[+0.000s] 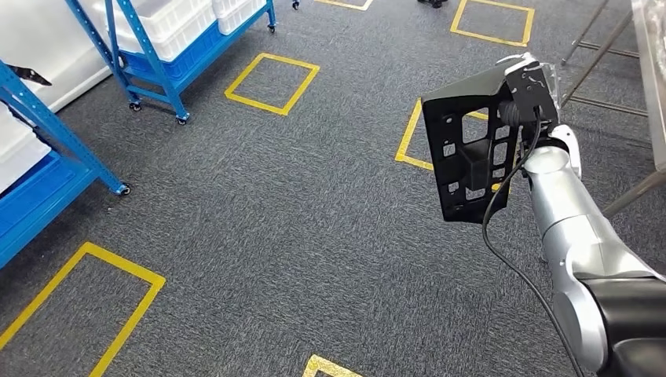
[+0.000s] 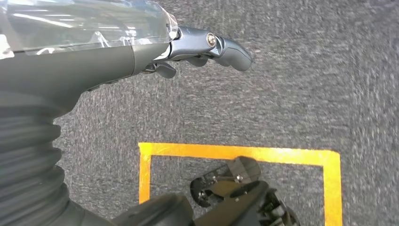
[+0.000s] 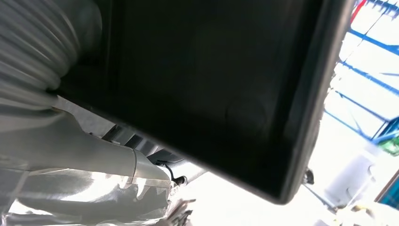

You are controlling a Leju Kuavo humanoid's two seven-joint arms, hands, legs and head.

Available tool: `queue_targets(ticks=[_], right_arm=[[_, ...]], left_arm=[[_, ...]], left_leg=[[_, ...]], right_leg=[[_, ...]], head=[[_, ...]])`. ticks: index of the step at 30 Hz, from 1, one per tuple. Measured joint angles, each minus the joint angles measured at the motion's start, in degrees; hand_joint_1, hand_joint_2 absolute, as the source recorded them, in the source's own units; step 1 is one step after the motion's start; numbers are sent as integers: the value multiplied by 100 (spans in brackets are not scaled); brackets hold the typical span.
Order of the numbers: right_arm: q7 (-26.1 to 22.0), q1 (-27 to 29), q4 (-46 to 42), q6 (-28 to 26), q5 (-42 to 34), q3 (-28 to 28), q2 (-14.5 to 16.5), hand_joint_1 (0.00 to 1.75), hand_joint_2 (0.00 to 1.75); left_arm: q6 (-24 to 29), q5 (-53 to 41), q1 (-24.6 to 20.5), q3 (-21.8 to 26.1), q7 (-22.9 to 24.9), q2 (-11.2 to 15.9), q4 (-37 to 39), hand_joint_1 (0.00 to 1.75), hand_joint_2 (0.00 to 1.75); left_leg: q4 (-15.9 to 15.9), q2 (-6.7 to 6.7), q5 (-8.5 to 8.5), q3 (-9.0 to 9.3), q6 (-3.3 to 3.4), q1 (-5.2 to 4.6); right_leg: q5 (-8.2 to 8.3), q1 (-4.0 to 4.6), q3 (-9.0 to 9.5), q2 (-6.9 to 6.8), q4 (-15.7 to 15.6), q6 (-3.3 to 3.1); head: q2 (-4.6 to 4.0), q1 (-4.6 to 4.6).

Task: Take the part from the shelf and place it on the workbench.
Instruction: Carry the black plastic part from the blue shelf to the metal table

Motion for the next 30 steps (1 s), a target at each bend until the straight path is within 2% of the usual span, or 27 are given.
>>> queue_targets(ticks=[2,3,4,5,6,7,9,10,11,13,14,15,17,18,19,20,21,22,24,25,26,28,29,30], right_arm=[[0,-5,-11,6,0,1,6,175,175],[2,-1,-14,10,0,1,9,175,175],[4,8,-13,14,0,1,11,175,175],[7,16,-13,17,0,1,11,175,175],[7,22,-13,17,0,1,11,175,175],[7,24,-13,17,0,1,11,175,175],[8,23,-13,17,0,1,12,175,175],[8,22,-13,17,0,0,11,175,175],[10,27,-13,17,-1,0,7,175,175],[14,52,-13,17,-3,-2,-10,175,175],[14,68,-13,17,-5,-5,-26,175,175],[12,76,-13,17,-7,-10,-45,175,175],[9,84,-13,16,-10,-22,-75,175,175],[10,93,-13,16,-11,-27,-83,175,175],[15,109,-13,16,-11,-31,-88,175,175],[26,124,-13,17,-10,-32,-96,175,175],[42,128,-13,19,-4,-34,-107,175,175],[68,110,-13,24,12,-35,-120,175,175],[139,6,-13,36,88,-35,-136,175,175],[186,-65,-13,43,144,-34,-138,175,175],[232,-130,-11,48,203,-34,-139,175,175],[323,-243,-2,67,313,-31,-146,175,175],[362,-298,4,79,358,-27,-149,175,175],[396,-365,12,91,396,-20,-147,175,175]], left_arm=[[-14,0,5,0,2,0,0,0,175],[-19,0,13,0,3,0,0,0,175],[-23,0,20,0,5,0,0,0,175],[-26,-1,25,0,9,0,0,0,175],[-27,-5,27,0,11,0,0,0,175],[-28,-10,25,0,14,1,0,0,175],[-28,-21,25,0,16,13,0,0,175],[-28,-23,25,0,15,20,0,0,175],[-28,-25,25,0,15,26,0,0,175],[-28,-33,24,-1,14,28,0,0,175],[-28,-37,20,-2,14,30,0,0,175],[-28,-40,17,-2,13,31,0,0,175],[-28,-49,15,-2,13,34,0,0,175],[-28,-54,22,-2,13,35,0,0,175],[-28,-59,30,-2,13,35,0,0,175],[-28,-66,36,-2,14,35,0,0,175],[-29,-70,37,-2,14,35,0,0,175],[-31,-74,36,-2,15,35,0,0,175],[-37,-79,30,-2,19,36,0,0,175],[-41,-80,28,-2,22,37,0,0,175],[-46,-81,25,-2,25,39,0,0,175],[-52,-85,20,-1,30,40,0,0,175],[-52,-86,15,0,31,41,0,0,175],[-52,-89,11,0,31,41,0,0,175]], left_leg=[[642,-237,-348,-280,-28,23],[1041,-291,-507,-469,-36,26],[1343,-316,-590,-618,-39,27],[1457,-327,-562,-685,-36,28],[1336,-339,-422,-644,-24,29],[1003,-383,-202,-503,-5,30],[236,-627,149,-174,45,42],[-2,-730,230,-73,63,46],[-105,-789,241,-31,79,42],[-159,-693,267,-11,122,34],[-202,-625,295,4,161,33],[-248,-558,326,18,203,37],[-302,-432,366,27,255,26],[-305,-372,369,21,263,16],[-302,-306,368,14,263,10],[-298,-239,364,9,262,7],[-292,-175,359,6,257,7],[-282,-113,348,6,248,7],[-248,-2,311,7,210,-19],[-233,48,292,6,188,-39],[-224,95,276,9,166,-58],[-221,193,252,24,123,-71],[-191,179,216,23,93,-59],[-91,94,137,-16,63,-44]], right_leg=[[9,-8,4,91,-9,-52],[11,-2,2,147,-6,-65],[12,5,1,210,-3,-68],[12,9,1,280,2,-69],[12,12,3,353,9,-69],[11,11,5,422,19,-66],[15,10,-11,548,44,-40],[27,6,-33,608,49,-8],[45,-6,-58,665,47,30],[89,-34,-92,772,19,116],[74,-38,-110,721,37,141],[-2,-29,-163,596,138,162],[-325,-14,-408,259,684,186],[-509,-17,-579,164,1067,202],[-629,-24,-720,128,1385,217],[-656,-29,-783,109,1544,227],[-579,-32,-733,89,1479,233],[-419,-32,-563,48,1186,233],[-132,-3,-132,-172,401,204],[-61,19,4,-250,137,171],[-52,42,54,-292,23,137],[-46,54,44,-184,9,70],[-37,43,46,-130,-2,43],[-28,29,49,-78,-12,8]], head=[[0,-1],[0,-2],[0,-2],[0,-2],[0,-2],[-1,-2],[0,-2],[0,-2],[0,-3],[1,-2],[1,0],[1,1],[0,2],[0,2],[0,3],[0,3],[0,3],[0,3],[0,2],[0,2],[0,1],[0,0],[0,-1],[0,-1]])
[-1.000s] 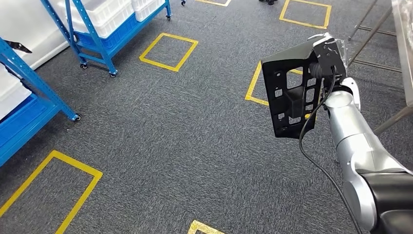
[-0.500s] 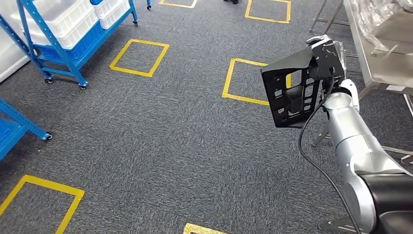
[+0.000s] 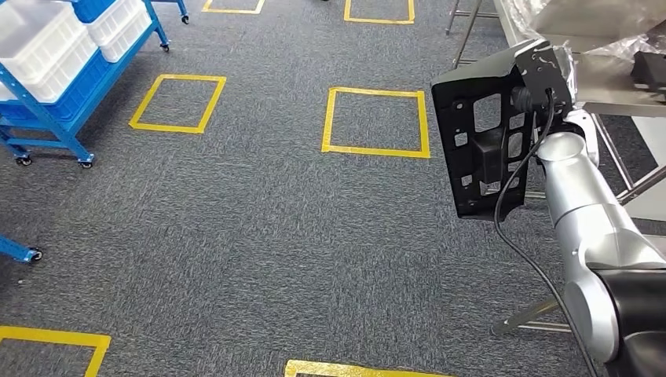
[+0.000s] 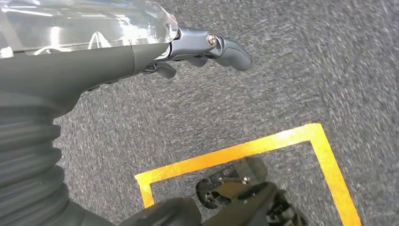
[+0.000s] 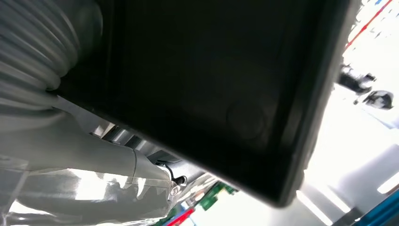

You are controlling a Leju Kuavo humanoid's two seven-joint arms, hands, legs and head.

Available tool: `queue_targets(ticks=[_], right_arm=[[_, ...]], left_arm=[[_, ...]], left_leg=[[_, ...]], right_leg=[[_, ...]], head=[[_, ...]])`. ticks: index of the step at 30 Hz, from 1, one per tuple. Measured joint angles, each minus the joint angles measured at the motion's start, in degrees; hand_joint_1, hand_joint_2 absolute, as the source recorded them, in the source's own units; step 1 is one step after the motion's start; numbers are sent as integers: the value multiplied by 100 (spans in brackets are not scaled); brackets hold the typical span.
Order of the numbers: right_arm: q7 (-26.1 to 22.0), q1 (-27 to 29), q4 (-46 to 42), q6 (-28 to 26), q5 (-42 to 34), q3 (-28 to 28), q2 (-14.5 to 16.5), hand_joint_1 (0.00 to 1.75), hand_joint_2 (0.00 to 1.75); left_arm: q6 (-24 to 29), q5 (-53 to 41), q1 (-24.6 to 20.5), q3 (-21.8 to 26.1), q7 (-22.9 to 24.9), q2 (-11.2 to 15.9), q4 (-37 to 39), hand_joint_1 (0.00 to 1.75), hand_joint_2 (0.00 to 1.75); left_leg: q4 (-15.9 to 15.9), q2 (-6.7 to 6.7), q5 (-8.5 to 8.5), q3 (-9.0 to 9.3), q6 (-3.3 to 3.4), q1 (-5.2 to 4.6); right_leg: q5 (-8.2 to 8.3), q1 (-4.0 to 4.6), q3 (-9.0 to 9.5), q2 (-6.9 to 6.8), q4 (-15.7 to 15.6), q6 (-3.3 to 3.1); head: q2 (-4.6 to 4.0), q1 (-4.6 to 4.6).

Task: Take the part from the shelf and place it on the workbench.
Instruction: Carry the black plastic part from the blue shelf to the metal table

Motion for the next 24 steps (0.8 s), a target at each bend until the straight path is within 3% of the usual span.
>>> queue_targets(ticks=[2,4,5,6,8,10,12,14,16,18,20,21,22,24], right_arm=[[51,-153,15,18,53,24,19,175,175],[98,-297,39,42,92,52,39,175,175],[122,-361,52,55,108,64,44,175,175],[142,-427,64,67,119,74,47,175,175],[168,-569,78,78,131,94,50,175,175],[179,-702,81,81,135,112,51,175,175],[192,-774,83,82,136,121,33,175,175],[206,-795,81,83,135,125,4,175,175],[250,-847,69,87,131,131,-26,175,175],[327,-927,36,93,126,137,-45,175,175],[400,-967,-4,104,127,140,-59,175,175],[432,-975,-28,113,130,141,-78,175,175],[461,-987,-56,123,132,142,-103,175,175],[506,-1038,-141,149,136,143,-161,175,175]], left_arm=[[-1,-4,0,0,-2,0,0,0,175],[-2,-4,12,0,-8,-1,0,0,175],[-3,-4,14,0,-12,-2,0,0,175],[-4,-4,11,1,-14,-2,0,0,175],[-3,-5,-1,1,-15,0,0,0,175],[-2,-5,4,2,-15,3,0,0,175],[-2,-6,9,2,-15,5,0,0,175],[-3,-9,10,2,-15,3,0,0,175],[-4,-14,6,3,-15,1,0,0,175],[-5,-16,9,4,-15,-2,0,0,175],[-9,-27,18,4,-15,-4,0,0,175],[-11,-38,19,4,-15,-7,0,0,175],[-14,-51,17,4,-15,-10,0,0,175],[-19,-71,15,4,-13,-16,0,0,175]], left_leg=[[534,-268,-307,-236,-51,35],[1297,-400,-611,-597,-76,50],[1514,-414,-636,-709,-82,56],[1525,-420,-552,-730,-82,61],[950,-487,-143,-495,-62,75],[262,-714,143,-194,-29,96],[-8,-835,177,-79,2,93],[-76,-725,201,-60,59,80],[-160,-599,253,-36,142,78],[-202,-484,277,-28,189,64],[-199,-367,268,-26,198,56],[-194,-306,257,-23,197,58],[-185,-250,244,-19,191,60],[-158,-148,202,-4,161,50]], right_leg=[[13,-18,5,92,-13,-59],[13,-7,3,204,-8,-88],[12,-1,4,272,-3,-93],[11,2,4,344,5,-94],[7,-6,3,490,25,-86],[9,-11,-26,622,48,-46],[39,-31,-71,733,45,29],[63,-63,-103,795,31,104],[-91,-52,-220,588,246,140],[-441,-33,-519,302,895,155],[-657,-38,-807,219,1521,180],[-612,-45,-825,199,1565,190],[-479,-51,-740,169,1402,195],[-127,-38,-338,-26,639,188]], head=[[0,0],[1,0],[0,0],[0,0],[-1,0],[0,0],[0,2],[0,3],[-1,4],[-1,5],[-1,5],[0,5],[0,5],[1,6]])
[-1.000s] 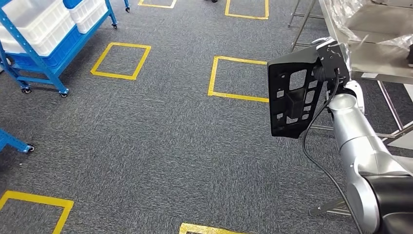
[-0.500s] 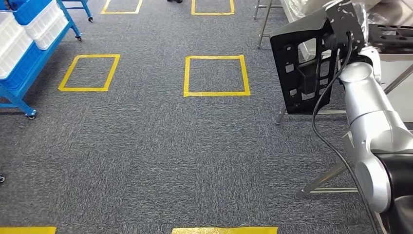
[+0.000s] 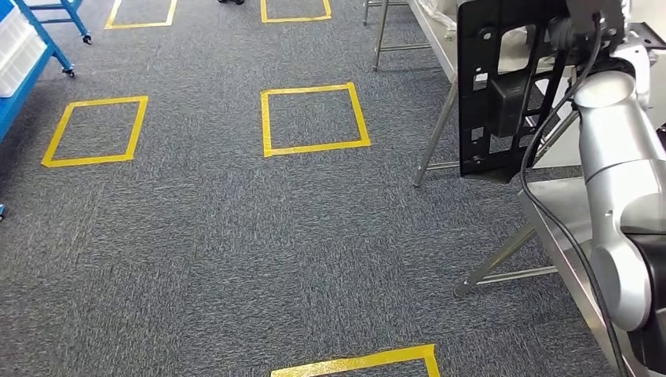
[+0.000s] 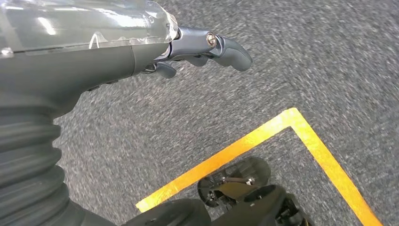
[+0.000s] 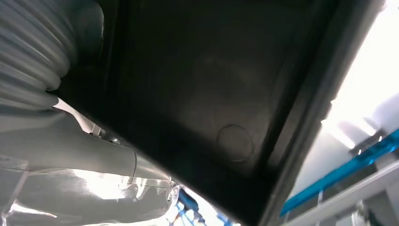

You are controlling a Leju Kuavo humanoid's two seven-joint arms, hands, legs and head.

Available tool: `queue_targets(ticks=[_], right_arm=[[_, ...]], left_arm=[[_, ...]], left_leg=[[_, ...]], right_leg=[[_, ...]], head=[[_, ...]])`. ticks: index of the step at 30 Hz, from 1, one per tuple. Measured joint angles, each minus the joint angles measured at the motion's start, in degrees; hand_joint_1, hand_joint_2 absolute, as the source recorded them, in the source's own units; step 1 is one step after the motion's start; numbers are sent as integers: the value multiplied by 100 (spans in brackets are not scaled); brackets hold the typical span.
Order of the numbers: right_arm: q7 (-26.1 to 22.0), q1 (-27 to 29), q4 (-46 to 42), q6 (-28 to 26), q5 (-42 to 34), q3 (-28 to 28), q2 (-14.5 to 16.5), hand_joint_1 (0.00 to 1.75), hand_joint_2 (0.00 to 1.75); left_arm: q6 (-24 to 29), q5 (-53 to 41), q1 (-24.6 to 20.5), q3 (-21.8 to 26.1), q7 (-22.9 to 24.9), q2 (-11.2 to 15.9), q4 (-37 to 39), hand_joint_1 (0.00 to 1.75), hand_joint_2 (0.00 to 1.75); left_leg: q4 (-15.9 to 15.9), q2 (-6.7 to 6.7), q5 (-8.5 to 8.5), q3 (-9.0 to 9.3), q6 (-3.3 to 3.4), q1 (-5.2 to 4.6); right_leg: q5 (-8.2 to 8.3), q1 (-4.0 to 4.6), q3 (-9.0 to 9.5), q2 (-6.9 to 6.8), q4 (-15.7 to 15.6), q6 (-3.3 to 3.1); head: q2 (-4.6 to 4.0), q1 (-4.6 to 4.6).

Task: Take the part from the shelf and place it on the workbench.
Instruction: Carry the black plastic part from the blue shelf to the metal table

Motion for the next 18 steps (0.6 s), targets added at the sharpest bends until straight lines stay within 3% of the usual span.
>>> queue_targets(ticks=[2,3,5,7,9,10,11,12,13,14,16,18], right_arm=[[44,-70,-82,31,4,2,-44,175,175],[69,-96,-110,51,9,3,-70,175,175],[117,-129,-157,96,22,4,-135,175,175],[142,-175,-200,120,39,5,-171,175,175],[162,-221,-221,118,64,8,-162,175,175],[176,-229,-220,113,78,9,-155,175,175],[192,-227,-220,105,91,12,-146,175,175],[209,-223,-219,94,103,15,-140,175,175],[227,-224,-219,80,118,18,-136,175,175],[244,-230,-219,64,136,21,-128,175,175],[274,-245,-217,36,169,26,-104,175,175],[297,-253,-208,18,191,30,-88,175,175]], left_arm=[[-3,-20,-2,0,7,-2,0,0,175],[-6,-30,-3,0,11,-1,0,0,175],[-14,-48,-11,0,18,-1,0,0,175],[-19,-54,-19,0,18,1,0,0,175],[-22,-56,-9,0,15,2,0,0,175],[-25,-56,-1,1,10,3,0,0,175],[-29,-56,3,1,5,3,0,0,175],[-32,-58,-1,1,3,3,0,0,175],[-35,-60,-9,1,1,3,0,0,175],[-36,-63,-16,0,4,4,0,0,175],[-36,-70,-13,0,14,13,0,0,175],[-36,-84,-3,0,23,19,0,0,175]], left_leg=[[27,87,-43,16,-49,-33],[29,135,-60,25,-74,-48],[31,205,-99,44,-129,-48],[218,35,-248,-14,-183,-21],[853,-208,-578,-288,-213,10],[1262,-250,-741,-483,-221,18],[1585,-264,-827,-650,-227,20],[1726,-269,-807,-742,-227,21],[1630,-276,-671,-730,-219,21],[1329,-305,-455,-620,-202,22],[539,-514,-71,-301,-158,29],[147,-659,44,-131,-127,29]], right_leg=[[152,54,272,-173,-543,-51],[142,83,301,-190,-621,-80],[152,83,304,-69,-648,-145],[168,52,325,42,-679,-213],[171,38,341,151,-688,-270],[168,42,344,215,-684,-288],[166,47,347,288,-678,-294],[164,51,349,364,-668,-297],[161,52,349,438,-657,-296],[156,50,350,511,-645,-292],[146,46,338,649,-619,-267],[158,30,304,770,-610,-209]], head=[[0,-2],[0,-2],[-1,-3],[-1,-4],[-1,-4],[-1,-4],[-1,-4],[-1,-4],[-1,-4],[-1,-4],[-1,-4],[-1,-4]])
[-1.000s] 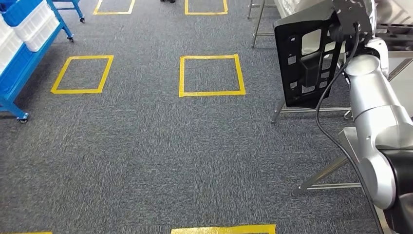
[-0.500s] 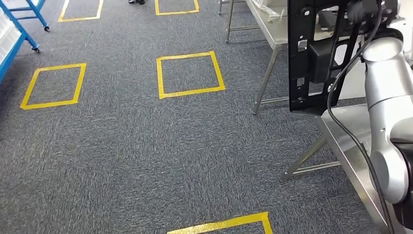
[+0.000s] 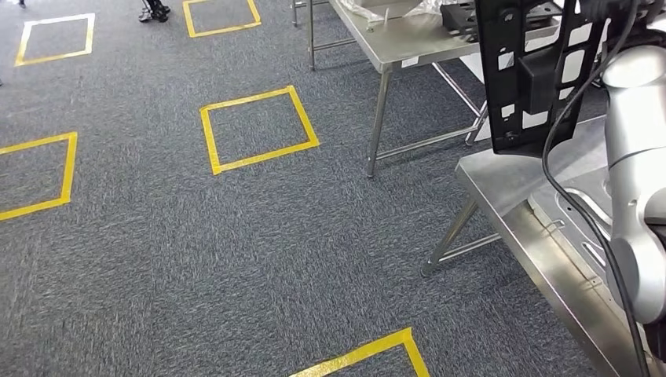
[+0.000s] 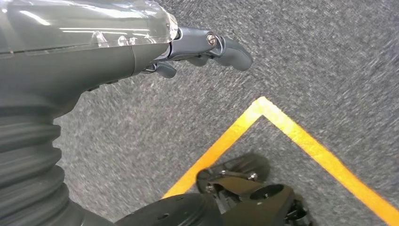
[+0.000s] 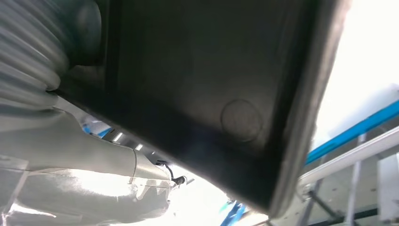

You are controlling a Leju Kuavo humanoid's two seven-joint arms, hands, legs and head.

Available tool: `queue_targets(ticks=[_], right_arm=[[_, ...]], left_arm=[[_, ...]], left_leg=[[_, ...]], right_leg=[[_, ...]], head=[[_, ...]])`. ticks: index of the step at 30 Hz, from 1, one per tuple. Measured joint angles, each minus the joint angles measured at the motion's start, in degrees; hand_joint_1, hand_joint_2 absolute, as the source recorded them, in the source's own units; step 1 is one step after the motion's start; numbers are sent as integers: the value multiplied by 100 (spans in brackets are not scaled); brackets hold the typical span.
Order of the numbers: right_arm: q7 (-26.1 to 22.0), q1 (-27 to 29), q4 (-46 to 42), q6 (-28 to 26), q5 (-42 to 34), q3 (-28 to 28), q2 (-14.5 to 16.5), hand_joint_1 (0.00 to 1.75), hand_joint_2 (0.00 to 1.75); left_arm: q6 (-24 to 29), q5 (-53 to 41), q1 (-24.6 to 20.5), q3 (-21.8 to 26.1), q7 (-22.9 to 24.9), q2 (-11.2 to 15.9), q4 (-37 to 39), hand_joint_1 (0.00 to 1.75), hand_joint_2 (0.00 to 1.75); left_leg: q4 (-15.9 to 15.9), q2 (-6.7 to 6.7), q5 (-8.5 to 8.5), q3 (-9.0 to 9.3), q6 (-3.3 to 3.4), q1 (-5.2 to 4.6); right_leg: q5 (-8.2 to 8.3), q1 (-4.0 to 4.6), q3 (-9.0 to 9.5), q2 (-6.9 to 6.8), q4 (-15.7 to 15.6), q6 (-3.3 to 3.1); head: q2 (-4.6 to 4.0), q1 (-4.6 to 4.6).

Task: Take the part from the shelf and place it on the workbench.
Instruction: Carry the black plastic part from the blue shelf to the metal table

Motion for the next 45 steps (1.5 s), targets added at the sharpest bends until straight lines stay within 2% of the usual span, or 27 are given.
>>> queue_targets(ticks=[2,4,5,7,8,9,10,11,13,15,17,19,21,23,24,25,27,29,31,33,35,37,39,40,41,43,45], right_arm=[[12,-5,8,-8,11,1,-9,175,175],[21,-26,8,-10,18,1,-29,175,175],[28,-44,7,-11,22,1,-38,175,175],[43,-65,8,-10,33,1,-43,175,175],[50,-65,11,-10,41,1,-43,175,175],[59,-61,14,-10,53,1,-43,175,175],[69,-60,17,-10,68,1,-43,175,175],[83,-66,19,-10,86,2,-43,175,175],[112,-100,20,-9,117,2,-43,175,175],[137,-140,21,-4,133,4,-38,175,175],[152,-155,22,4,144,5,-38,175,175],[149,-165,21,8,164,5,-28,175,175],[132,-176,26,5,188,5,14,175,175],[122,-169,51,2,204,7,93,175,175],[121,-162,71,2,212,8,136,175,175],[120,-156,91,1,217,9,176,175,175],[116,-153,121,0,228,9,249,175,175],[115,-152,151,-7,249,9,320,175,175],[109,-140,195,-19,272,9,365,175,175],[70,-125,235,-42,277,9,377,175,175],[0,-121,264,-88,251,9,379,175,175],[-52,-106,289,-126,209,9,388,175,175],[-67,-66,326,-135,189,9,397,175,175],[-68,-46,348,-134,187,9,401,175,175],[-71,-36,366,-135,187,9,407,175,175],[-91,-33,387,-144,187,8,422,175,175],[-113,-33,395,-161,188,6,452,175,175]], left_arm=[[-2,-14,-1,0,5,-1,0,0,175],[-5,-19,-16,1,7,1,0,0,175],[-10,-20,-24,2,8,2,0,0,175],[-27,-18,-23,2,18,4,0,0,175],[-40,-16,-17,2,27,4,0,0,175],[-55,-14,-12,2,40,4,0,0,175],[-70,-13,-13,2,55,3,0,0,175],[-88,-14,-17,2,72,3,0,0,175],[-114,-16,-32,2,96,4,0,0,175],[-129,-17,-44,2,109,6,0,0,175],[-137,-13,-50,2,115,7,0,0,175],[-139,10,-46,6,114,16,0,0,175],[-144,72,-23,26,118,28,0,0,175],[-159,147,11,76,127,31,0,0,175],[-167,164,17,101,133,31,0,0,175],[-180,172,16,118,150,32,0,0,175],[-224,164,7,132,235,41,0,0,175],[-291,181,25,150,343,64,1,0,175],[-338,203,49,174,386,79,2,0,175],[-358,210,54,193,366,77,2,0,175],[-362,211,52,206,320,78,2,0,175],[-364,214,58,221,290,81,2,0,175],[-369,216,72,237,282,80,2,0,175],[-370,217,79,242,281,79,2,0,175],[-372,217,82,245,281,78,2,0,175],[-371,226,84,250,282,77,2,0,175],[-370,238,85,258,282,80,2,0,175]], left_leg=[[-57,86,15,27,39,-13],[-157,209,75,56,114,-9],[-208,267,105,68,147,0],[-236,366,121,75,174,-4],[-235,422,117,74,173,-6],[-230,482,108,75,167,-4],[-220,541,96,78,157,1],[-205,600,78,84,141,7],[-156,697,23,96,88,4],[-118,787,-29,109,27,-25],[-111,898,-69,136,-29,-43],[-4,829,-178,116,-85,-20],[509,573,-475,-106,-123,10],[1283,423,-787,-479,-135,15],[1529,402,-827,-615,-134,14],[1567,393,-754,-660,-122,12],[1017,311,-341,-470,-70,10],[280,91,-6,-167,-10,16],[-15,-12,53,-33,14,11],[-81,90,77,-3,43,13],[-164,204,123,29,101,33],[-202,306,141,44,134,37],[-197,416,130,44,137,40],[-189,475,118,46,129,43],[-174,535,101,48,116,47],[-130,645,48,59,68,46],[-87,739,-6,74,5,18]], right_leg=[[30,-27,-29,104,-21,78],[-49,-23,-94,-50,65,135],[-177,-10,-186,-205,260,158],[-531,-14,-496,-481,948,200],[-653,-27,-656,-525,1291,223],[-678,-42,-745,-548,1478,244],[-601,-56,-732,-570,1454,263],[-432,-66,-605,-613,1204,278],[-94,-42,-203,-823,427,284],[9,8,2,-942,-1,211],[-10,27,-1,-843,-31,110],[-4,8,11,-730,-45,34],[1,-7,31,-627,-58,-37],[-2,4,35,-494,-51,-76],[-5,11,37,-419,-44,-83],[-8,15,39,-344,-36,-86],[-14,18,44,-202,-23,-83],[-15,19,30,-64,-11,-58],[-3,-5,1,56,-9,-1],[8,-26,-24,112,-19,74],[-122,-9,-108,-142,151,139],[-443,-11,-375,-471,732,200],[-670,-49,-690,-555,1372,259],[-647,-71,-747,-570,1472,284],[-525,-89,-693,-596,1350,304],[-171,-88,-333,-786,633,320],[1,-40,-66,-943,85,251]], head=[[-1,0],[-1,2],[0,4],[0,8],[0,8],[0,8],[0,8],[0,8],[0,8],[0,6],[0,5],[-1,6],[-1,6],[-1,6],[-1,6],[-1,6],[-1,6],[-1,5],[-1,5],[-1,6],[0,8],[1,10],[0,10],[-1,10],[-1,10],[-1,10],[0,9]])
